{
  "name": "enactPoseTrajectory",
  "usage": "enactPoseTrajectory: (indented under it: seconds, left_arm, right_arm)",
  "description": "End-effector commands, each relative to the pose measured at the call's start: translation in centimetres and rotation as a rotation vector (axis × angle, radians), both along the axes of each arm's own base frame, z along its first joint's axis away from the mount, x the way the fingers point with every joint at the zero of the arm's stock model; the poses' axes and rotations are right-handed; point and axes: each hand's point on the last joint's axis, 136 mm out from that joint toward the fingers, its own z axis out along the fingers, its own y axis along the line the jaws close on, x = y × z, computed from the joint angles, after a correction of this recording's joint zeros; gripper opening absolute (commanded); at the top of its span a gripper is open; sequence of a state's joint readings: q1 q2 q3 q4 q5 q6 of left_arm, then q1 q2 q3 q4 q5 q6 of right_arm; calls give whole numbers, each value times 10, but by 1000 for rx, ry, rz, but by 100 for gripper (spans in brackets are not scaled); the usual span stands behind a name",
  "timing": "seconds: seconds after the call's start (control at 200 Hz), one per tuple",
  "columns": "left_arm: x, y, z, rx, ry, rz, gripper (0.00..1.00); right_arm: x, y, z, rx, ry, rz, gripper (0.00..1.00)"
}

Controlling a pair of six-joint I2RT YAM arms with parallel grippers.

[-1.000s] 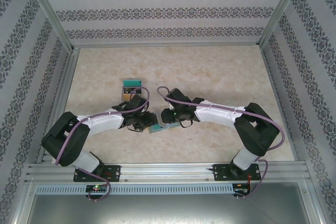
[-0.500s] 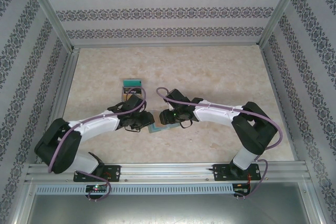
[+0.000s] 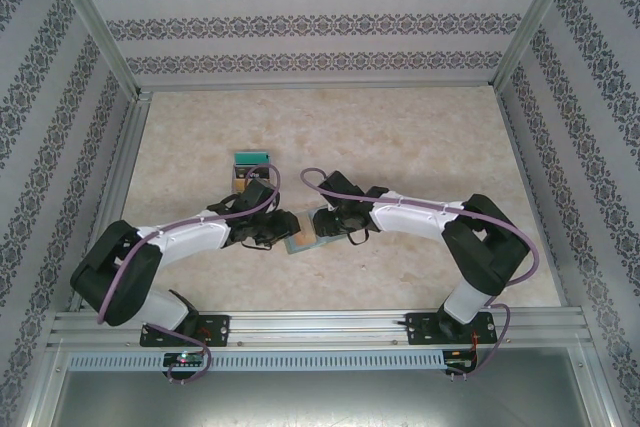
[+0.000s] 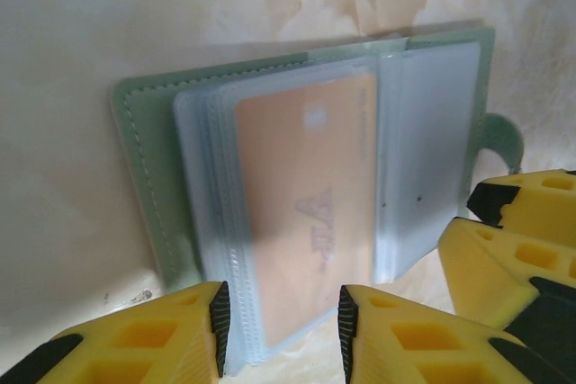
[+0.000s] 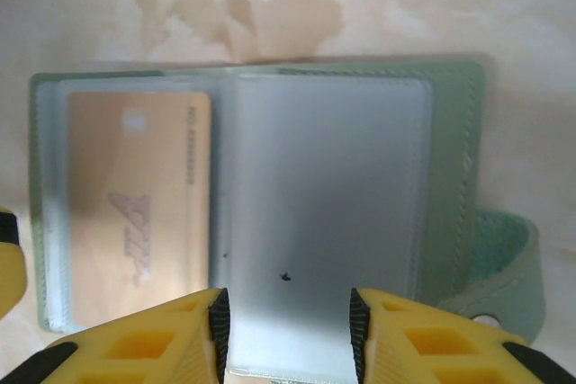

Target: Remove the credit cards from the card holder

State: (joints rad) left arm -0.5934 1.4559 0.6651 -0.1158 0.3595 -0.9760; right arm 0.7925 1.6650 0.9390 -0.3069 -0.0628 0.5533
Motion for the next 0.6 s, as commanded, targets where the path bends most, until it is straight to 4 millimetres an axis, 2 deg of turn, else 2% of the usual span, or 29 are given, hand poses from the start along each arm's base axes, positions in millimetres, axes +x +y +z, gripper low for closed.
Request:
enactPoseTrajectory:
  seconds: [0.0,0.185,0.34,0.45,0.595]
  left_arm:
    - [9,-5,4,-32,-11,11,39]
    - [9,-5,3,-27,-9,9,40]
    - [11,0,8,-3,-30,19,40]
    - [11,4,10,16,-37,21,40]
    - [14,1,19,-4,-54,21,40]
  right_arm:
    - [-1,-20,-5,-52,-2,-45,43]
    - [-4,-23,-13,-68,12,-45,43]
    - [-10,-9,-15,-18,45,-15,41]
    - [-13,9,-1,16,27,28,42]
    - [2,4,29,32,-39,2,44]
